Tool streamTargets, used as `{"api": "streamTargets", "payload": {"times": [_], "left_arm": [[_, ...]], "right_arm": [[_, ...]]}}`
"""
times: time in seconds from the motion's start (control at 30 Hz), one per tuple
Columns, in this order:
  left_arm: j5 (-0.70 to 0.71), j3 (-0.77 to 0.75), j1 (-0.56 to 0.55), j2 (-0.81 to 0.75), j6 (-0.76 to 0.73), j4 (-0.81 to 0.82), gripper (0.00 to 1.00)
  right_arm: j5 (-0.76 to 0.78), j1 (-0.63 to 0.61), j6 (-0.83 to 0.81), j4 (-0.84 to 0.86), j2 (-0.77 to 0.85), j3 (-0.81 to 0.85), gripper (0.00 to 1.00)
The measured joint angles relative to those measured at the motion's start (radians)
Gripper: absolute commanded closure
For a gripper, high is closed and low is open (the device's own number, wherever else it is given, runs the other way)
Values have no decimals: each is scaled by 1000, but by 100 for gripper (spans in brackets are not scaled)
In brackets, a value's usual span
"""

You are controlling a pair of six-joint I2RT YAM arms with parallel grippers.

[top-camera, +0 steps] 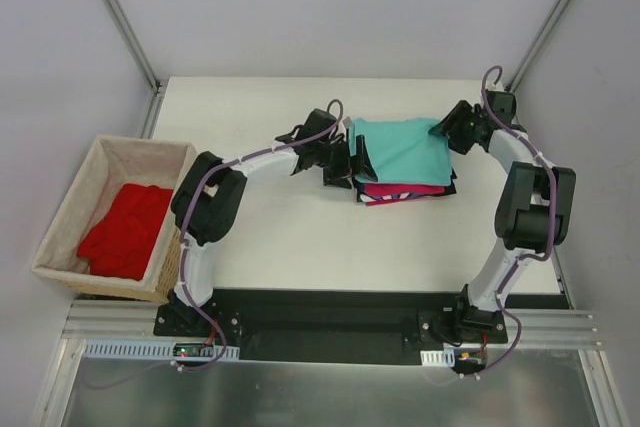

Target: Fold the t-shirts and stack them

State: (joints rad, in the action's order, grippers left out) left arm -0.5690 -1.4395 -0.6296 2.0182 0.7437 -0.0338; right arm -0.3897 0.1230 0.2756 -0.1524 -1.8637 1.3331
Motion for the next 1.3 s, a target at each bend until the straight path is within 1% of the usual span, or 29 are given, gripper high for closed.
{"api": "streamTargets", "payload": {"times": [0.03, 0.13, 0.27, 0.4, 0.5, 0.67, 0.77, 0.87, 0.93, 1.03, 1.2, 1.3], "left_arm": [[0, 0, 0, 13, 3, 0, 1], [0, 3, 0, 40, 4, 0, 1], [4, 21, 1, 50, -1, 0, 1], [16, 46, 5, 31, -12, -4, 1], [27, 63, 16, -22, -27, -26, 1], [32, 64, 29, -156, -31, -32, 1], [36, 64, 34, -238, -31, -31, 1], [40, 59, 34, -274, -29, -30, 1], [45, 43, 34, -274, -28, -32, 1], [45, -5, 34, -242, -26, -36, 2], [18, -143, 34, -128, -22, -32, 3], [9, -182, 34, -79, -21, -31, 4]], "right_arm": [[5, 0, 1, 1, 0, 0, 32], [26, 1, -3, 3, 0, -2, 28], [90, 1, -20, -2, 18, -15, 27], [155, 2, -38, -17, 104, -45, 26], [172, -2, -53, -41, 205, -36, 25], [166, -39, -69, -66, 351, 50, 24], [137, -72, -67, -62, 394, 80, 24], [119, -104, -63, -61, 390, 80, 24], [112, -121, -55, -56, 379, 52, 24], [108, -142, -40, -40, 374, -38, 24], [97, -164, -17, -30, 377, -187, 25], [97, -167, -14, -32, 409, -250, 25]]}}
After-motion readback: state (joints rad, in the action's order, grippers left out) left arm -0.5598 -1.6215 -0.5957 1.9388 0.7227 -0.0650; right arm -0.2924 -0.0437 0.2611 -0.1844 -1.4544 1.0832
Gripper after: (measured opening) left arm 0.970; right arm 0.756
